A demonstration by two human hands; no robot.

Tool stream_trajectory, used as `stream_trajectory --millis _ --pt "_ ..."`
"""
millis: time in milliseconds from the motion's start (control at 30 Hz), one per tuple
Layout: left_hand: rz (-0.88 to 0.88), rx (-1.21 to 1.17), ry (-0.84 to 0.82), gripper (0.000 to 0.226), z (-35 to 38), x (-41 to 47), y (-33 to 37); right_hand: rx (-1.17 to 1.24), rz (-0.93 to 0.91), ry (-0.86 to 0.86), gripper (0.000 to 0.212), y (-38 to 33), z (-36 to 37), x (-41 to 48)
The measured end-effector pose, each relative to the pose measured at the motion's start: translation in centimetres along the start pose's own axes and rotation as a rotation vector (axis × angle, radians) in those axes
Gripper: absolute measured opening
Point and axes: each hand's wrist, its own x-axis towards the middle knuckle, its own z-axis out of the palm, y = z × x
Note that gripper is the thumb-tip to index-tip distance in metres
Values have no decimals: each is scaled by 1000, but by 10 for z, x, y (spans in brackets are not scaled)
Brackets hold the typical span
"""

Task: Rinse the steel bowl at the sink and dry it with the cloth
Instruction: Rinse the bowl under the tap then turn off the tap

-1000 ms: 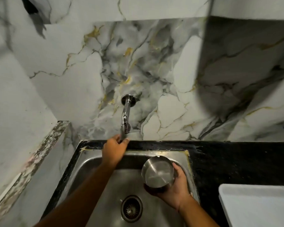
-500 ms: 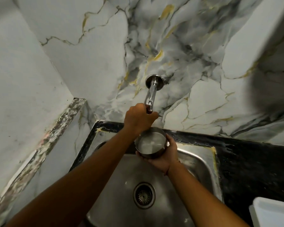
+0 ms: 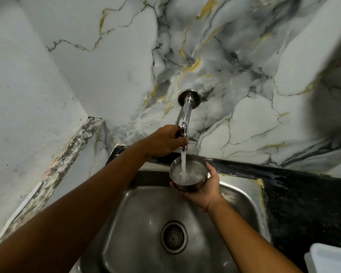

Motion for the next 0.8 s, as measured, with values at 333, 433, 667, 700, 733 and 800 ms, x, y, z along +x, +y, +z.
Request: stream_trajectory --millis 333,433,667,700,733,800 --pt "1 -36 -35 30 -3 1 -3 -163 102 -155 66 8 21 6" --pt "14 -39 -31 29 -2 1 -3 -191 132 -109 63 10 4 -2" --pt "10 -68 -30 33 -2 1 -6 -241 3 49 66 -27 -16 -13" --pt "9 -70 -32 34 -1 2 -7 -235 -1 60 67 -31 -13 -12" --pt "9 -72 -36 34 -1 3 -7 -228 -2 56 67 -34 -8 -10" --pt "11 -75 -44 35 -2 4 -8 -214 -2 8 66 -35 5 -6"
